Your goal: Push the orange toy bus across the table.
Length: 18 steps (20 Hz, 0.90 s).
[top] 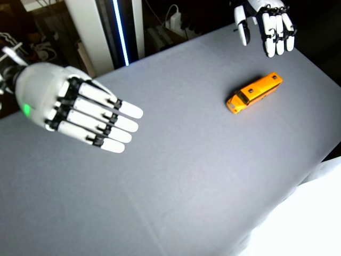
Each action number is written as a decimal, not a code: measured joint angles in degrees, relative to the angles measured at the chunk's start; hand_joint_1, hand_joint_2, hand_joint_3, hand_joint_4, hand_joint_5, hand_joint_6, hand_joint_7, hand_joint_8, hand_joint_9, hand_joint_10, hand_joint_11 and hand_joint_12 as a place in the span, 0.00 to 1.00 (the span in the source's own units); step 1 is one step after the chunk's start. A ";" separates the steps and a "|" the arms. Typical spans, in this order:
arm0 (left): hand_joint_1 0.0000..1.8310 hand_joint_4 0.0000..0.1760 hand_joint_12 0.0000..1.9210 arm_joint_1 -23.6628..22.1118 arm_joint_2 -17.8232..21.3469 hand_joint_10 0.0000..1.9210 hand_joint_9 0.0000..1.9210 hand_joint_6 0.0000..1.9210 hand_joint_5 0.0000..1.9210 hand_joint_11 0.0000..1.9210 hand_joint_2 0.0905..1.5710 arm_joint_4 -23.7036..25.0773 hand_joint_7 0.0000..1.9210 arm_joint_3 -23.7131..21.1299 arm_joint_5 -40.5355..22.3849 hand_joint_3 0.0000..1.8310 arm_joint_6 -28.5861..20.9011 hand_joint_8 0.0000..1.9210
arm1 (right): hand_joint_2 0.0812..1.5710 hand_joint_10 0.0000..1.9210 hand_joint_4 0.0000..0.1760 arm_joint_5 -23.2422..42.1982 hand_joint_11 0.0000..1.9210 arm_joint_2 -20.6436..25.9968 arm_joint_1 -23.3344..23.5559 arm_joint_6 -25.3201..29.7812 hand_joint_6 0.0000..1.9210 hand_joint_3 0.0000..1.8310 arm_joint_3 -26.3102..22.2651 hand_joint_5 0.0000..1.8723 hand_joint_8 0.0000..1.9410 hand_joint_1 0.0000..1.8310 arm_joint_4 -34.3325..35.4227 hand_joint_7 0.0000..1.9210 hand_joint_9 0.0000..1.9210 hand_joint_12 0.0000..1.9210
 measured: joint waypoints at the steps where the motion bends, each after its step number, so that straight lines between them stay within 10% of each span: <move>1: 0.00 0.20 0.08 -0.02 -0.26 0.00 0.09 0.00 0.19 0.00 0.87 0.02 0.13 0.02 -0.33 0.00 -0.02 0.00 | 0.87 0.01 0.26 -0.02 0.00 0.00 -0.02 0.00 0.00 0.01 0.00 0.13 0.00 0.25 0.02 0.11 0.10 0.27; 5: 0.00 0.29 0.09 -0.02 -1.62 0.00 0.09 0.00 0.19 0.01 0.87 -2.47 0.15 1.79 0.52 0.00 -1.81 0.01 | 0.88 0.00 0.17 -0.35 0.00 -0.13 -0.42 0.00 0.00 0.00 -0.02 0.13 0.00 0.25 0.02 0.12 0.11 0.29; 8: 0.01 0.00 0.07 0.00 -1.73 0.00 0.07 0.00 0.19 0.00 0.88 -5.55 0.15 2.93 3.32 0.00 -1.79 0.00 | 0.89 0.00 0.19 -0.39 0.00 -0.15 -0.42 0.02 0.00 0.00 -0.02 0.13 0.00 0.24 0.09 0.12 0.10 0.28; 18: 0.00 0.00 0.00 0.94 -3.56 0.00 0.03 0.00 0.08 0.00 0.90 -17.49 0.06 6.05 10.86 0.00 4.52 0.00 | 0.89 0.00 0.00 -0.59 0.01 -0.61 -1.05 0.13 0.00 0.00 -0.02 0.14 0.00 0.28 0.04 0.12 0.12 0.29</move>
